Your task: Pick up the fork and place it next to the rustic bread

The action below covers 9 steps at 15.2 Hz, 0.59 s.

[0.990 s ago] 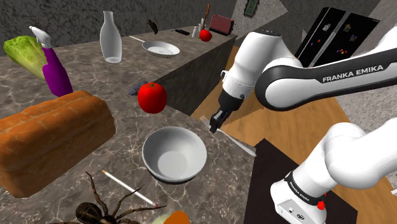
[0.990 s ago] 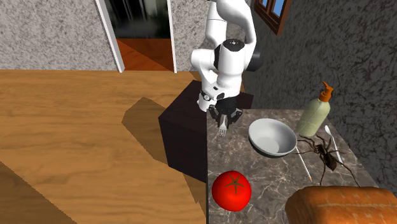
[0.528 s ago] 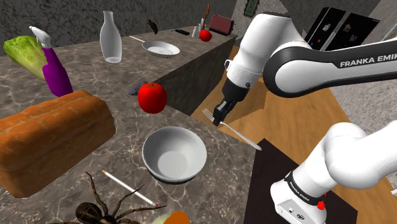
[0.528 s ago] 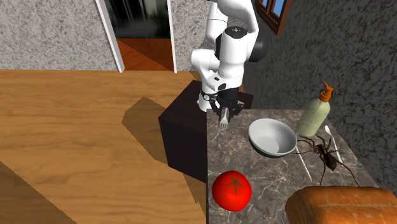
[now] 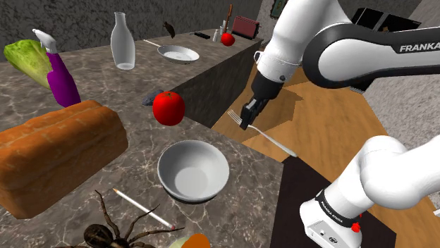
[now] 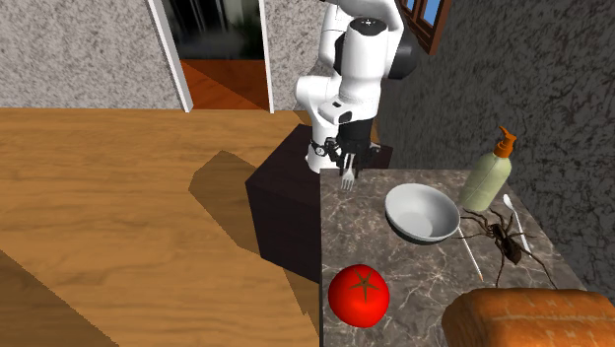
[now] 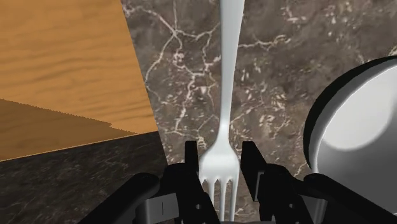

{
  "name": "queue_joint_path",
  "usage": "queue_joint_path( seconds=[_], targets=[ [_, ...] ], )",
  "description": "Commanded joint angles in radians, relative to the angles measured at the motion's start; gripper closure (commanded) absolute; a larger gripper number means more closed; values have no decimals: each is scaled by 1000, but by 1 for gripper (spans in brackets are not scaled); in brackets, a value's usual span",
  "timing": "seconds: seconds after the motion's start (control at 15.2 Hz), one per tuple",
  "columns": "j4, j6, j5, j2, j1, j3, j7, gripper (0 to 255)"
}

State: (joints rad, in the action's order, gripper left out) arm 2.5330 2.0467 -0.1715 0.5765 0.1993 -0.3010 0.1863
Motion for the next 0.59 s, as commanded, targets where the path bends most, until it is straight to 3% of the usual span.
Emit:
queue_joint_path(
  seconds=[0.0,0.53],
  targets=[
    [-21,-29,2,8,0,4,1,255],
    [-117,-142,13,24,-5,19,2,255]
  ],
)
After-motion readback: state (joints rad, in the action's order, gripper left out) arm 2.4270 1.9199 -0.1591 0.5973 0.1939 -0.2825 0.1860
